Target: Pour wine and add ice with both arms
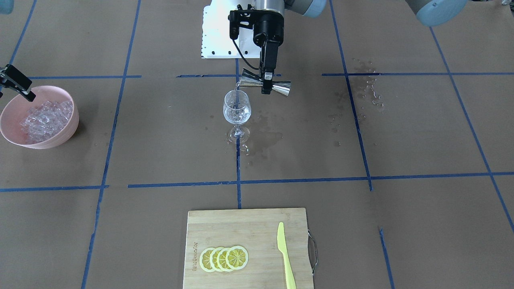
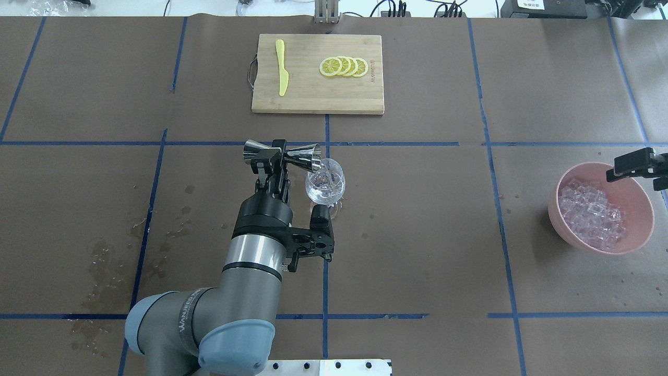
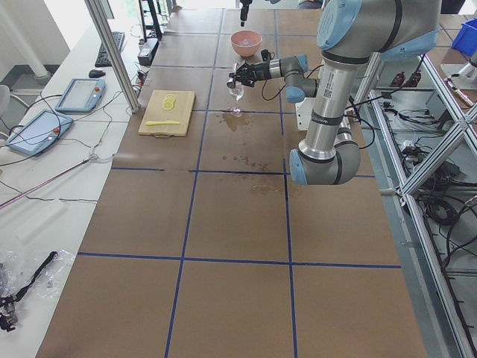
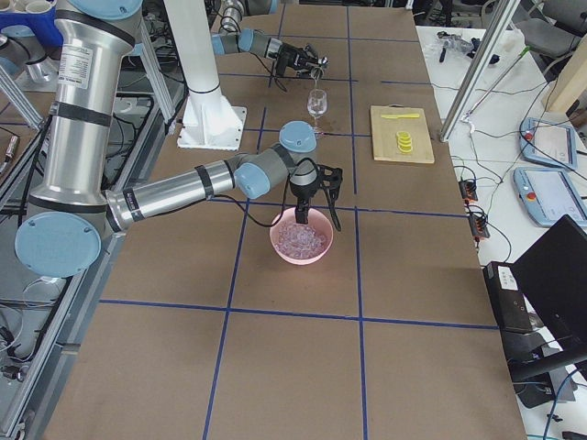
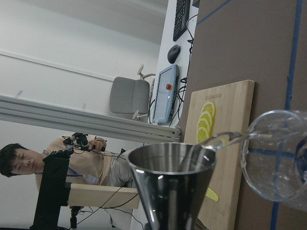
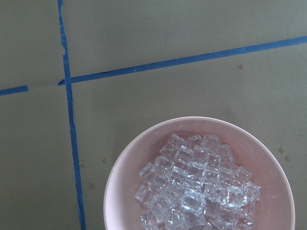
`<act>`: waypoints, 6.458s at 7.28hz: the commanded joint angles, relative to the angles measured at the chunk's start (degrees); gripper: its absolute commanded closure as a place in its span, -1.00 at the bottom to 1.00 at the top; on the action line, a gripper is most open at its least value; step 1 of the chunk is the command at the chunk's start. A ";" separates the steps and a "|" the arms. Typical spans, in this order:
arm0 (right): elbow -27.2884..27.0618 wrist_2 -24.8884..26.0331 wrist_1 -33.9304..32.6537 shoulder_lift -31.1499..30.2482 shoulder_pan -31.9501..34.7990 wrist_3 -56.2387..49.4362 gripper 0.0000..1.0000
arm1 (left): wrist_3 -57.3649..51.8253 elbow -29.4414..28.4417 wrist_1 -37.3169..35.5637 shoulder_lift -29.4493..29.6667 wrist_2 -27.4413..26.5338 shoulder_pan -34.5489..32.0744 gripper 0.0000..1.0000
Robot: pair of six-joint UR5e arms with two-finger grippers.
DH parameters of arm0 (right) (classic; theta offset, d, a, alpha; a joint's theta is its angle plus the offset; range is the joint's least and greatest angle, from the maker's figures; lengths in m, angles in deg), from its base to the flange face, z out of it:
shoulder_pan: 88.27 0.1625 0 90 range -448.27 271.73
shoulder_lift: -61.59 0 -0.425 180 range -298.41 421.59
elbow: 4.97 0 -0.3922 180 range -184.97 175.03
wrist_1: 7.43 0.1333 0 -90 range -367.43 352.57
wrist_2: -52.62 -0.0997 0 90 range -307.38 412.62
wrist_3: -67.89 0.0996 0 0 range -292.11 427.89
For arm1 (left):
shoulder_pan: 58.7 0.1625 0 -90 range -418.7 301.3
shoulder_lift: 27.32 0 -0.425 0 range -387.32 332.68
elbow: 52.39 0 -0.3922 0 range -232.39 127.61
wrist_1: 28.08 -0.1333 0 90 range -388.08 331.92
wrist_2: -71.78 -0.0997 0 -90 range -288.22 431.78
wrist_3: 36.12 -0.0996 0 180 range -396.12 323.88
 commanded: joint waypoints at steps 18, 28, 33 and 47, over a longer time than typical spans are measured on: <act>0.18 3.90 0.09 -0.17 -2.71 -0.54 -1.00 | 6.60 -1.18 60.53 -37.96 -0.95 -0.40 1.00; 9.58 12.89 13.97 -2.28 -12.92 3.94 -0.22 | 13.79 -4.27 73.54 -40.90 -0.95 -0.40 1.00; 9.50 12.63 13.89 -2.28 -12.75 3.15 1.00 | 13.79 -4.35 73.63 -41.08 -0.95 -0.40 1.00; -2.80 5.61 13.80 -2.11 -6.15 4.03 1.00 | 66.65 -12.61 70.13 -40.81 -0.77 0.92 1.00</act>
